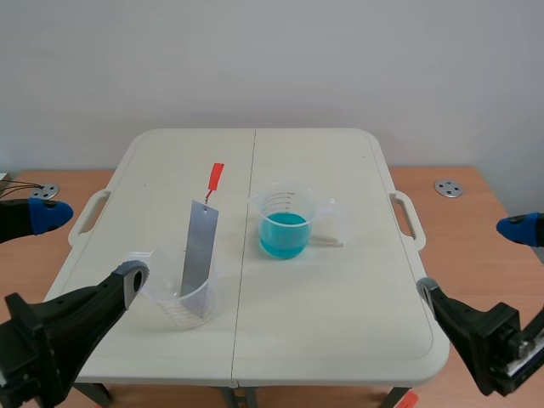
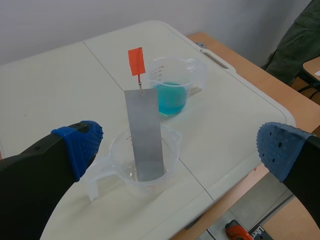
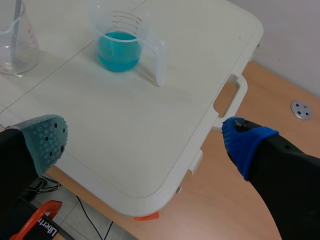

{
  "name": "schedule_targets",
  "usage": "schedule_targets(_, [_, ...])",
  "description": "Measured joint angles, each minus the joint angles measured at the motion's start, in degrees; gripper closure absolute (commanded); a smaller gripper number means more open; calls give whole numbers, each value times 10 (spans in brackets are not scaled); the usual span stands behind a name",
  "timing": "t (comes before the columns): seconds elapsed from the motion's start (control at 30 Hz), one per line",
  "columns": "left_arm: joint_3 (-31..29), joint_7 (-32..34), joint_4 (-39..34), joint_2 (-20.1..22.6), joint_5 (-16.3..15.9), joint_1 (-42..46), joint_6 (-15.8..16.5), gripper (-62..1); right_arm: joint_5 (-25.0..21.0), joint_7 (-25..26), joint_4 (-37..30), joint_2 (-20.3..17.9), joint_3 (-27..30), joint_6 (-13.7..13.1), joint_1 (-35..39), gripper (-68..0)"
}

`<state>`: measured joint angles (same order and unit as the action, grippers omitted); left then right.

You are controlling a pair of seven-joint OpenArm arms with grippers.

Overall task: Hold the metal plate by the orange handle, dip it into the blue solution, take it out and point at it, then put the plate back in the beaker on the left.
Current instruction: 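Lift the metal plate out of the left beaker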

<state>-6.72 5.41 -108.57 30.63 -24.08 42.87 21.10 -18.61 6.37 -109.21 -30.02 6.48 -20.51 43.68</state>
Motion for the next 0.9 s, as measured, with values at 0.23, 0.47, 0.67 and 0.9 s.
schedule_targets(0.23, [0,0,0,0,0,0,0,-623,0,0,0,0,0,-3,0,-642])
schedule_targets(0.47, [0,0,0,0,0,0,0,-623,0,1,0,0,0,-5,0,-642])
schedule_targets(0.67, [0,0,0,0,0,0,0,-623,0,2,0,0,0,-24,-7,-642])
schedule_targets(0.9, [0,-1,0,0,0,0,0,-623,0,2,2,0,-40,-22,-50,-642])
